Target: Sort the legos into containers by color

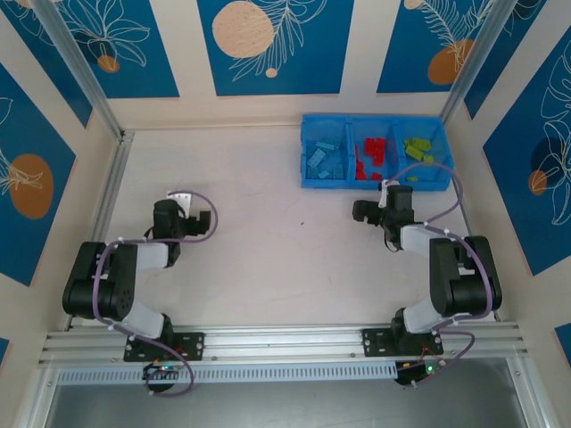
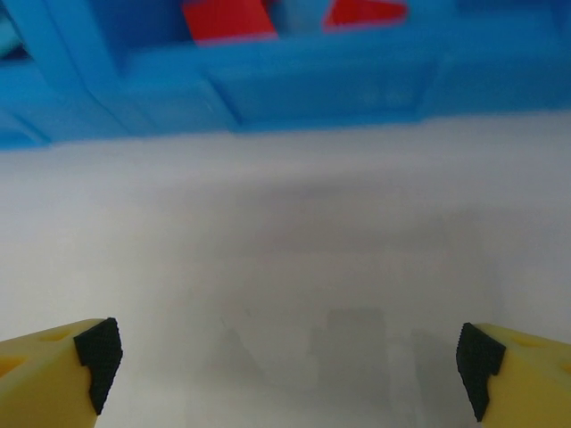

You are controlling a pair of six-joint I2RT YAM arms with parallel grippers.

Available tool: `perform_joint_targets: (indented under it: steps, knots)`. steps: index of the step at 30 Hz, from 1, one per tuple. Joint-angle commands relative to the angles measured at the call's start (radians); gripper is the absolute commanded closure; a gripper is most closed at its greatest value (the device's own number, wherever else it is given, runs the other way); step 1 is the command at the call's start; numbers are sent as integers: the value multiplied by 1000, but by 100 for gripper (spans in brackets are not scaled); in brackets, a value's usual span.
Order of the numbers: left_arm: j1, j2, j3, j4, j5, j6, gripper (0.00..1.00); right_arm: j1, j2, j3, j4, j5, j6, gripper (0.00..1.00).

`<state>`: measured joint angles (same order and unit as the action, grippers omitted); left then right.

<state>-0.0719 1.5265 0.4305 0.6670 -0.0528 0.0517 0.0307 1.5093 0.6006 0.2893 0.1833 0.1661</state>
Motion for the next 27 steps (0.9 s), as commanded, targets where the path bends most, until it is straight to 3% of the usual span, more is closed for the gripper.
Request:
perform_joint_targets:
  steps: [1, 4, 10, 12, 13, 15, 17, 27]
  knots:
    - [20, 1, -28, 145, 50, -14, 0, -49, 7, -17, 224, -158, -61, 0]
    - [17, 11, -34, 177, 42, -9, 0, -90, 13, -40, 272, -250, -41, 0]
    - [14, 8, -26, 156, 51, -4, 0, -81, -6, -90, 334, -236, -50, 1]
    - [14, 9, -26, 154, 50, -4, 0, -59, -3, -157, 432, -168, -55, 0]
    - [14, 11, -25, 157, 51, -4, 0, -51, 36, -215, 623, -159, -51, 1]
    - [15, 9, -25, 157, 50, -4, 0, -50, 1, -185, 493, -98, -35, 1]
    - [14, 10, -25, 157, 50, -4, 0, -8, 26, -201, 570, -20, -59, 1]
    - [14, 9, -25, 156, 50, -4, 0, -20, 12, -191, 531, -40, -55, 1]
